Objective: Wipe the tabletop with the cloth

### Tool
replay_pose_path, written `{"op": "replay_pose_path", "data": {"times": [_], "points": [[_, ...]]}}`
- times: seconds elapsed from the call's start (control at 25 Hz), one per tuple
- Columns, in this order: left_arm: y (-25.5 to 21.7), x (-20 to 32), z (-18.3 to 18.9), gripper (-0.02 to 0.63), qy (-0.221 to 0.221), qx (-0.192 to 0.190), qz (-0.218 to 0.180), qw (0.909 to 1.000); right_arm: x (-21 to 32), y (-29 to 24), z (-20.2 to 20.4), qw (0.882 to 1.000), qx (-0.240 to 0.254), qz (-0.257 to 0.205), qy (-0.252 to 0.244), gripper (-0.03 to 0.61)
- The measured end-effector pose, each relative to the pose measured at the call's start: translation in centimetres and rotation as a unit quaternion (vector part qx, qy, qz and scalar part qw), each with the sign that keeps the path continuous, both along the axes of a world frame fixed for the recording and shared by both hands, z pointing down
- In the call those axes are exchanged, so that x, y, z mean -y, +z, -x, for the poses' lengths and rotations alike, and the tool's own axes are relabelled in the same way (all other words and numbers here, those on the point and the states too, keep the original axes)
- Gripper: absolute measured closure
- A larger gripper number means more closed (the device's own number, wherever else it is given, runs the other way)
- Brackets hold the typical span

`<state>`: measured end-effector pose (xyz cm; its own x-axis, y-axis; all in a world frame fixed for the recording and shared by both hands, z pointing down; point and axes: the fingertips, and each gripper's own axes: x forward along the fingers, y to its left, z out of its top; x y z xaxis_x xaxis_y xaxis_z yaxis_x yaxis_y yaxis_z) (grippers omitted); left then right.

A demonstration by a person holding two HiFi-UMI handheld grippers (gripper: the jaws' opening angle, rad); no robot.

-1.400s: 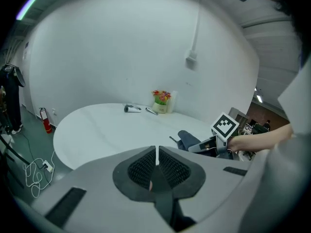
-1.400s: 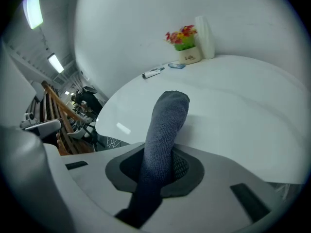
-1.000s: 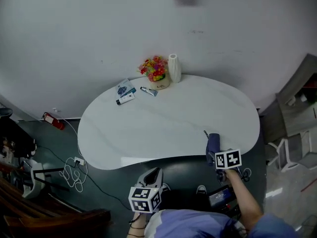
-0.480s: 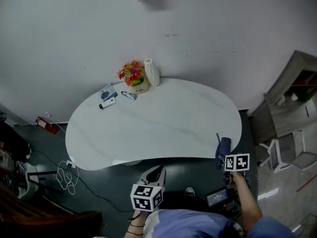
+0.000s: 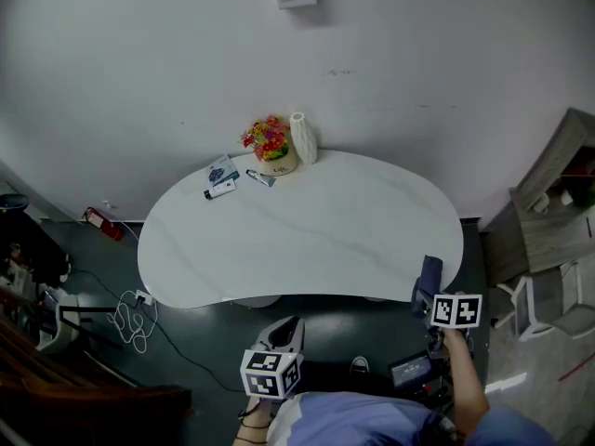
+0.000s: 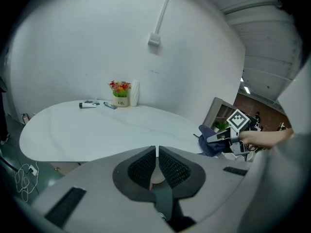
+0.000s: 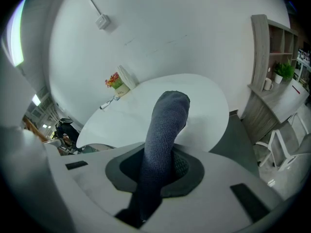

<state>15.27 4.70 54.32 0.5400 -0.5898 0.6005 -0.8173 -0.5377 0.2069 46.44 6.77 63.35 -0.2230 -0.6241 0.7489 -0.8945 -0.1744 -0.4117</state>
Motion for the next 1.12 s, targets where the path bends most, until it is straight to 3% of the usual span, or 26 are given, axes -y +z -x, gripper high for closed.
{"op": "replay_pose_path", "data": {"times": [0.24, 0.56, 0.88, 1.12], "points": [[-0.6, -2.0, 1.7, 0.591, -0.027, 0.011, -0.003, 0.9996, 0.6, -3.1, 1.4, 0.998, 0.045, -0.043, 0.006, 0.509], [-0.9, -5.1, 2.8, 0.591, -0.048, 0.023, -0.008, 0.9986, 1.5, -6.1, 8.3, 0.989, 0.109, -0.083, -0.05, 0.509], [-1.9, -7.3, 6.7, 0.591, -0.087, 0.024, -0.021, 0.9957, 0.2, -7.7, 14.8, 0.981, 0.12, -0.093, -0.121, 0.509], [-2.7, -10.1, 9.3, 0.591, -0.114, 0.013, -0.026, 0.993, -1.8, -8.5, 17.9, 0.978, 0.118, -0.092, -0.143, 0.509]]}}
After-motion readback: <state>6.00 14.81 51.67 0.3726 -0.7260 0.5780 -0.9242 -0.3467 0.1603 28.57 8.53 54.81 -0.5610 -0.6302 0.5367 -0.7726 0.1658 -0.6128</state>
